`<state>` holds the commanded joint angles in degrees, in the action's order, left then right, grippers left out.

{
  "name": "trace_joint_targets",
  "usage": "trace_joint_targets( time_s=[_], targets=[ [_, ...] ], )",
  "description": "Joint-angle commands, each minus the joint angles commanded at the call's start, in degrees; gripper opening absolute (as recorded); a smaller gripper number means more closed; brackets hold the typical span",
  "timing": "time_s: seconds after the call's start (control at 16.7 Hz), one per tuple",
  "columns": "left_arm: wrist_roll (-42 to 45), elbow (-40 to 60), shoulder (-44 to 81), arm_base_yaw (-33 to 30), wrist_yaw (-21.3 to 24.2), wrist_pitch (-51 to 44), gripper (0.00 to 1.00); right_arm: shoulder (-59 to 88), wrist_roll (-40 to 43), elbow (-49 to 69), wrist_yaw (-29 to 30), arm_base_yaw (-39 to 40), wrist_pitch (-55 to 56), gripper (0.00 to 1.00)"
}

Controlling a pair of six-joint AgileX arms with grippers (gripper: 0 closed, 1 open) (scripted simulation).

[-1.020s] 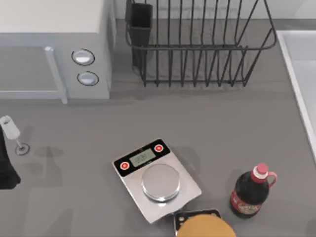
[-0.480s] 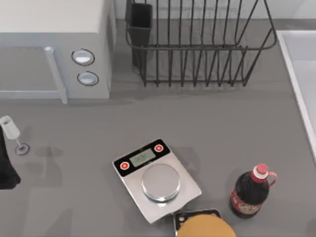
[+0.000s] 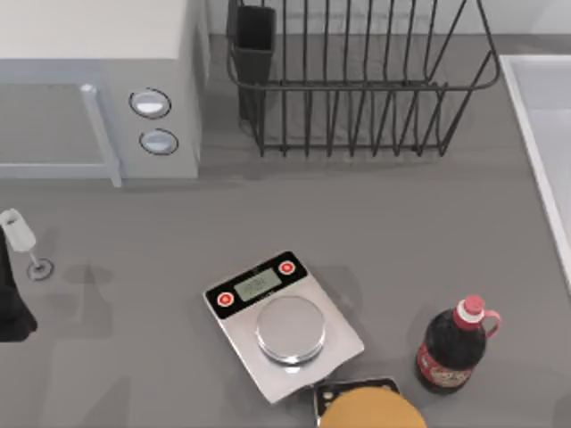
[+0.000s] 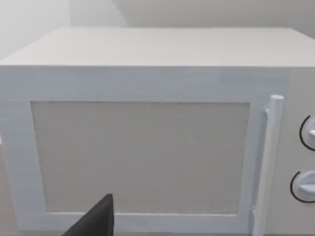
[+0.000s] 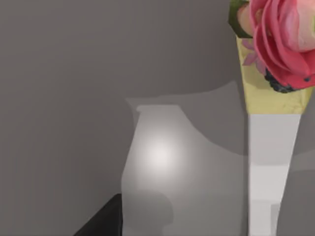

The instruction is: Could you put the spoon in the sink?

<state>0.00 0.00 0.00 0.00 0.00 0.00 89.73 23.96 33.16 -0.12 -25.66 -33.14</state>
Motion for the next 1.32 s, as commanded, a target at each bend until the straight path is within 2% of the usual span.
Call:
trace_joint_targets(
  time_s=[0.36,0.78,1.32],
  targets=[
    [0.00,0.00,0.00,0.00,0.00,0.00,1.00,-5.64,0.32,5.69,-0.89,-0.26,-8.80,0.00],
    [0.00,0.00,0.00,0.00,0.00,0.00,1.00,-12.73,0.55,17.20,-0.87,-0.44,-28.98,0.00],
    [0.00,0.00,0.00,0.00,0.00,0.00,1.00,-12.22,0.12,20.73,-0.85,-0.12,-31.96,0.00]
  ],
)
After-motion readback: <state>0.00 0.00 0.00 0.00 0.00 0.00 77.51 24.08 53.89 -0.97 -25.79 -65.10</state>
